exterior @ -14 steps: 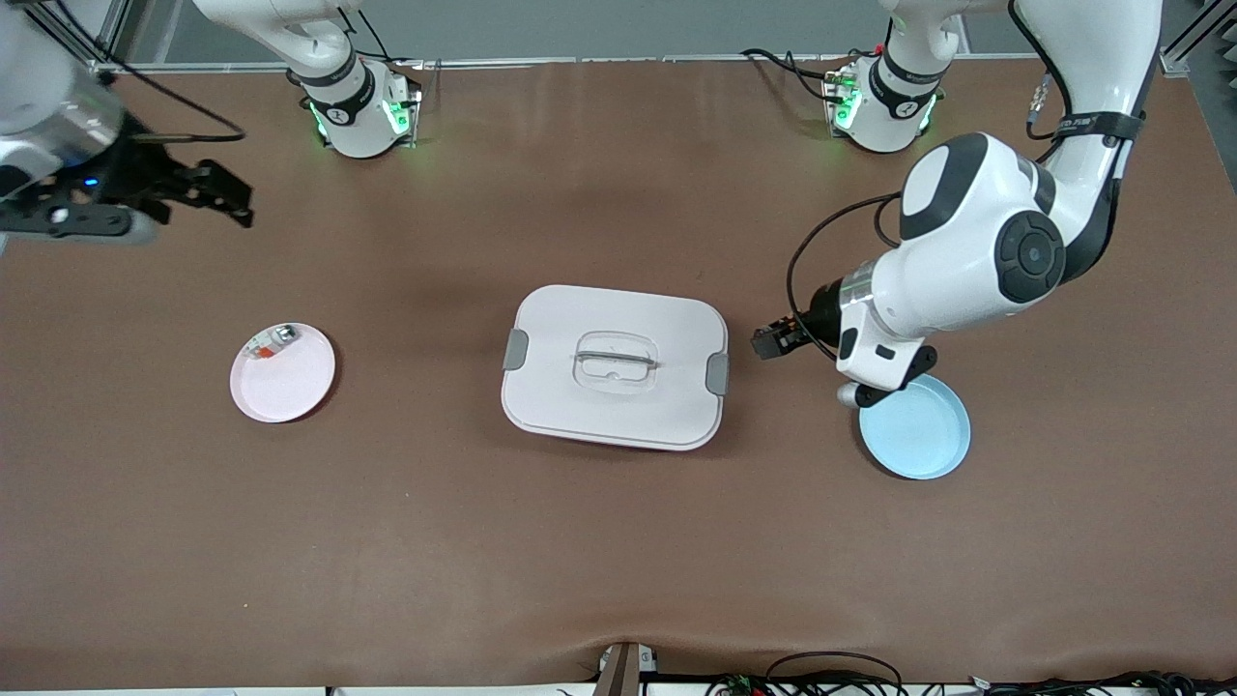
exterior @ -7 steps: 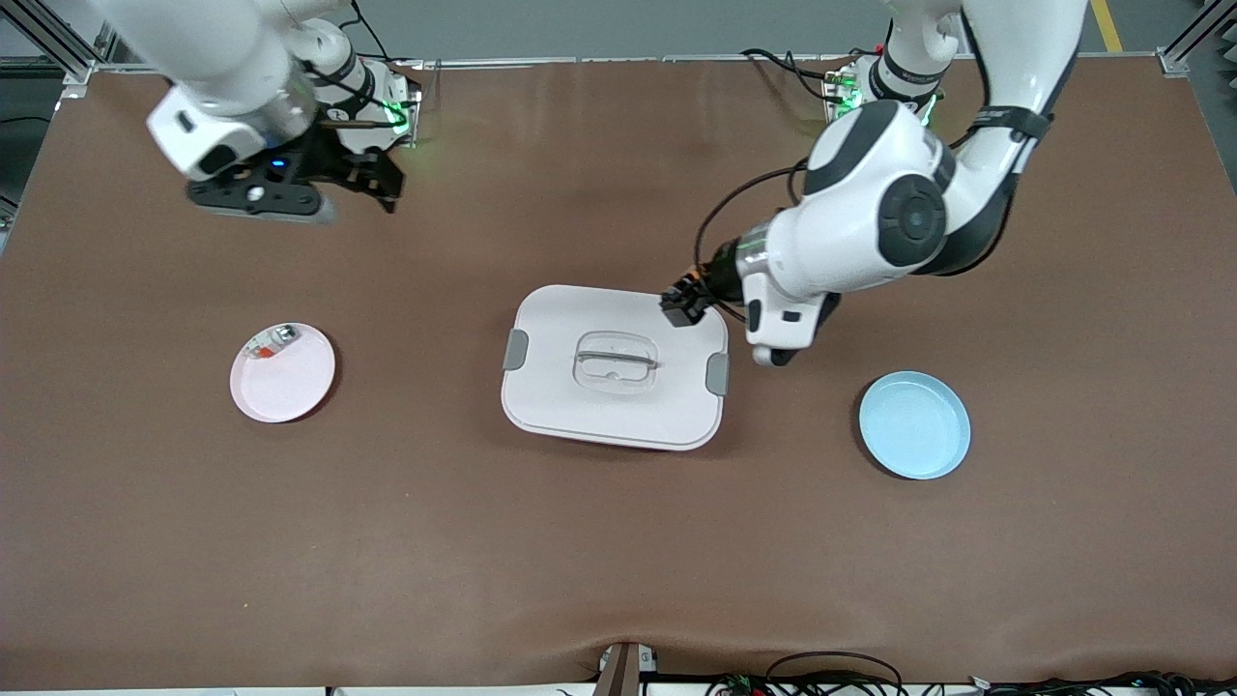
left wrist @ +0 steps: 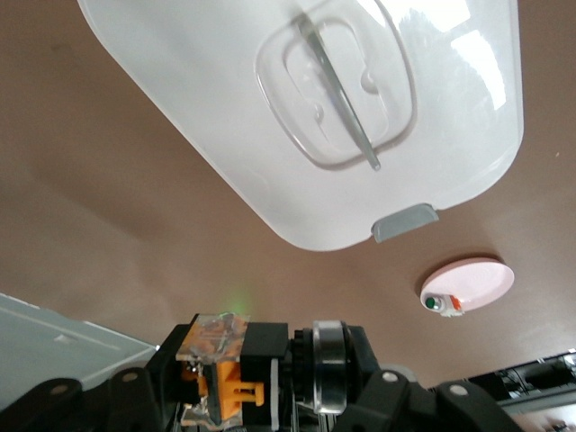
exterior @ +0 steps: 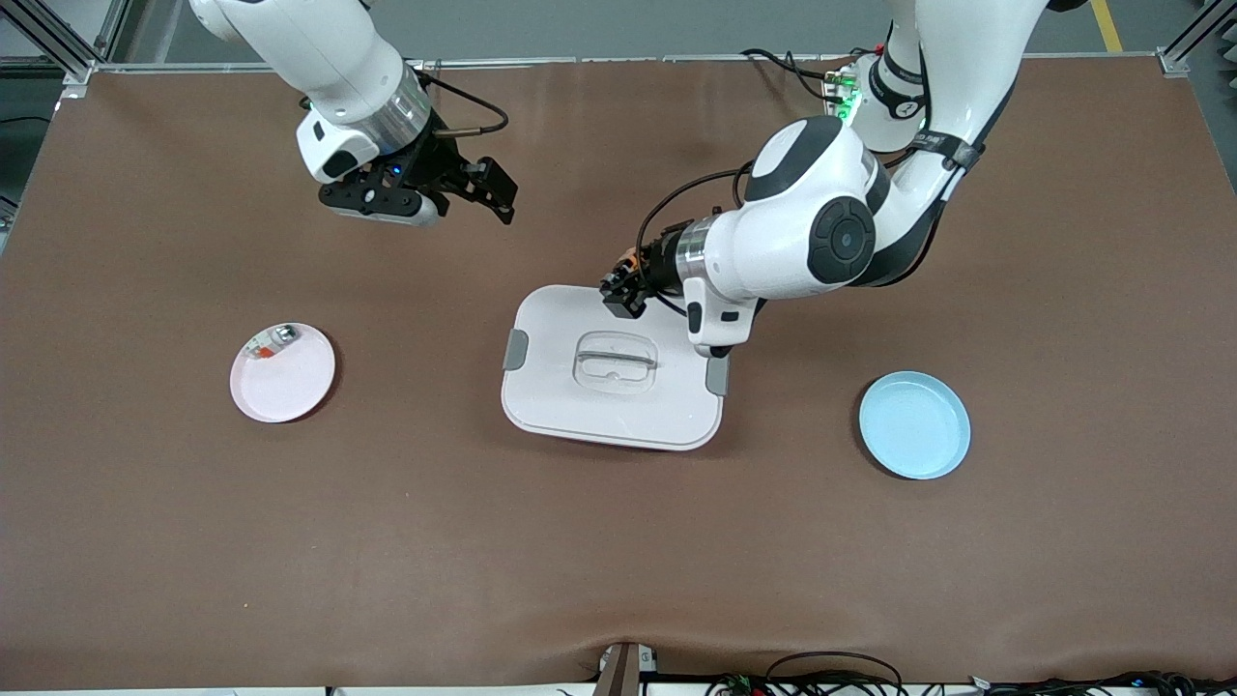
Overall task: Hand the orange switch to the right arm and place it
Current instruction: 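Grasp the switch with the right gripper above the white box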
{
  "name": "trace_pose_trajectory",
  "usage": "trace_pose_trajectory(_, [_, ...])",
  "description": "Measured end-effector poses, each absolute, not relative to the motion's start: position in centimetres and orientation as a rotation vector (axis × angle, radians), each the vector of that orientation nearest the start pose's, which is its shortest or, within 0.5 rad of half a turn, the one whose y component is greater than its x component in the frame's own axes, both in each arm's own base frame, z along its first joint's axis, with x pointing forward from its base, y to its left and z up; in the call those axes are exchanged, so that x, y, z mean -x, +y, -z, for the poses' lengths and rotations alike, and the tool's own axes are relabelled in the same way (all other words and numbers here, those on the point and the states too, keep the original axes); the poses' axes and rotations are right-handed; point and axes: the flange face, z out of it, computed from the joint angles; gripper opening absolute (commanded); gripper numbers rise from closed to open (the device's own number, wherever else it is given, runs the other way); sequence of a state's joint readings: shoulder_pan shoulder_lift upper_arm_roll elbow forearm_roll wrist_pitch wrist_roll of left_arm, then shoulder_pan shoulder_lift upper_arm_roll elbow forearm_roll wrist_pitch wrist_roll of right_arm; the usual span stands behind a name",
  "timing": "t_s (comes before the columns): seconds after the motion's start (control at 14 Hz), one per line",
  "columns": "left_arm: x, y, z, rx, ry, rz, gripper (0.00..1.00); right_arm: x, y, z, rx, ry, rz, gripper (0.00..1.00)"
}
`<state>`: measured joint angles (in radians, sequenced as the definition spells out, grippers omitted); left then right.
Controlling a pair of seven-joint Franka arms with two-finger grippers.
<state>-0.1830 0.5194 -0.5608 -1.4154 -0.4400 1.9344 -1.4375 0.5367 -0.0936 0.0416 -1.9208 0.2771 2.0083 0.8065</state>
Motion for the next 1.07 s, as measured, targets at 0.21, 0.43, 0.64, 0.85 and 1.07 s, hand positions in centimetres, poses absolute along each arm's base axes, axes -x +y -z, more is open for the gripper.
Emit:
trace_pose_trajectory(0.21, [-54.2, -45.2, -45.2, 3.021, -1.513, -1.065, 0.0, -44.4, 31.9, -53.0, 2.618, 0.555, -0.028, 1.0])
trace_pose_trajectory(0.43, [-54.0, -46.5, -44.0, 3.027, -1.526, -1.074, 0.0, -43.6, 32.9, -51.7, 2.486, 0.673, -0.01, 1.0])
trace_pose_trajectory(0.64, [-54.0, -46.8, -43.7, 3.03, -1.529, -1.076, 0.0, -42.7, 34.6, -51.9, 2.415, 0.731, 0.017, 1.0])
trace_pose_trajectory(0.85, [-54.2, -46.8, -44.3, 3.041, -1.538, -1.072, 0.0, -42.3, 35.6, -51.0, 2.401, 0.732, 0.042, 1.0])
trace_pose_trajectory(1.07, [-54.3, -46.9, -44.7, 3.046, -1.546, -1.07, 0.0, -42.8, 36.9, -49.0, 2.385, 0.744, 0.081, 1.0])
